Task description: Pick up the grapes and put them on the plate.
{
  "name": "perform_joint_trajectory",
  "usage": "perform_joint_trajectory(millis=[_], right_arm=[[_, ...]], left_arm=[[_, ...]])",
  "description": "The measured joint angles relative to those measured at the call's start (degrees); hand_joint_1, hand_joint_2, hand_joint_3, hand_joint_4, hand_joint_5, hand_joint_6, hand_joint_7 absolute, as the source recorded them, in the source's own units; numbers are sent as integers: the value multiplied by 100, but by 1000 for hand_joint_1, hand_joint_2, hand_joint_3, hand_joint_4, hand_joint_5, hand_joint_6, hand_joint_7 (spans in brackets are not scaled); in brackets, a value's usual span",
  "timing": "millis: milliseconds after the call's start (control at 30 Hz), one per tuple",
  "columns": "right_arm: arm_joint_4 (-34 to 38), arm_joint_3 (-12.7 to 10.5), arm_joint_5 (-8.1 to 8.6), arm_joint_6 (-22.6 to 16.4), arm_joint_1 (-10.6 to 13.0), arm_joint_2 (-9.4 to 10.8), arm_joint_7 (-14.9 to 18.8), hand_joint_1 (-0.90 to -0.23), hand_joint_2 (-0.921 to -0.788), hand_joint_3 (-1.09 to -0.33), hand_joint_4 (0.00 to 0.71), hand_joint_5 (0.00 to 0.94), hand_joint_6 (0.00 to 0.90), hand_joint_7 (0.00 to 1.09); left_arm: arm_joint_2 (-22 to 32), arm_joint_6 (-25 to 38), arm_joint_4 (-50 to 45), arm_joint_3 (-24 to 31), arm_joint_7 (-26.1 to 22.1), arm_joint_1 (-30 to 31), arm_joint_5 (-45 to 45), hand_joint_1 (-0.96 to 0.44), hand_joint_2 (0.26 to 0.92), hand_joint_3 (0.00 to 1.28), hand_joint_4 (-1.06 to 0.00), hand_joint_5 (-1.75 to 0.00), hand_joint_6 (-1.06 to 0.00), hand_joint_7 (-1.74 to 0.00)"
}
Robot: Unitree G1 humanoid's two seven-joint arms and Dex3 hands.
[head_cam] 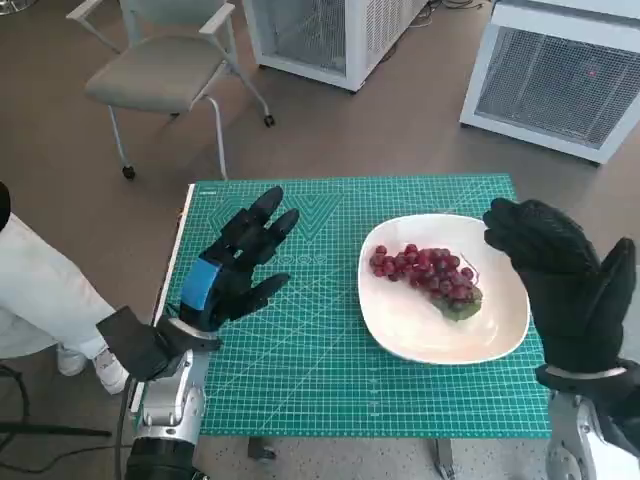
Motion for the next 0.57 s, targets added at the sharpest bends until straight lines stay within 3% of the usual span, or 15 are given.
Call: perform_joint_trajectory(millis=[567], right_arm=[[42, -10, 2, 0, -39, -2, 62, -329, -921, -595, 398, 898, 267, 1021]], left_arm=[[-31, 64, 8, 68, -208, 19, -192, -518, 921, 179, -371, -8, -351, -8]])
